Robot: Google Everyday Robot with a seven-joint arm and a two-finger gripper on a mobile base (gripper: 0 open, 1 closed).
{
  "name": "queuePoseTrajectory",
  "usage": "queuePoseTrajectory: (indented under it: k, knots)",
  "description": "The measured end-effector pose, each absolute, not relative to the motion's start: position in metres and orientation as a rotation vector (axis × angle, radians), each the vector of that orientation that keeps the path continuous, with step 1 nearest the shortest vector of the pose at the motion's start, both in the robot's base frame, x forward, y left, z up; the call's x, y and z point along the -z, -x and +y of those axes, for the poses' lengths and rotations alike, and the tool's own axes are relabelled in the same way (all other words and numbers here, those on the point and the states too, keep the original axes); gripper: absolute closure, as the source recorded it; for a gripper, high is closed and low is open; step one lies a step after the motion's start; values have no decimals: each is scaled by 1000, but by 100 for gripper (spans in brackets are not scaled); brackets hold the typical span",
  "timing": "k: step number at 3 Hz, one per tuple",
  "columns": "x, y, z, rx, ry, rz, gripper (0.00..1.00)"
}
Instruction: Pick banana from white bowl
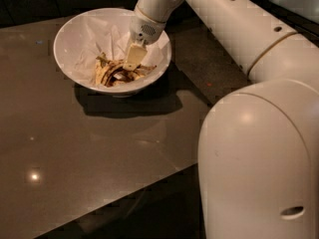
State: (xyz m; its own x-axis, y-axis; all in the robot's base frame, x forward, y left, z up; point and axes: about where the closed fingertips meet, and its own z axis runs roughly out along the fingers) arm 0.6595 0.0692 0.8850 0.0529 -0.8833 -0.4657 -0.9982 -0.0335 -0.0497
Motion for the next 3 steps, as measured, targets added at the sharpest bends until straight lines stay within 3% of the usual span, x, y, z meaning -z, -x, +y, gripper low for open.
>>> queuePoseTrajectory:
  k: [3]
  knots:
    - [-917, -651, 60, -397, 1929, 1837, 100]
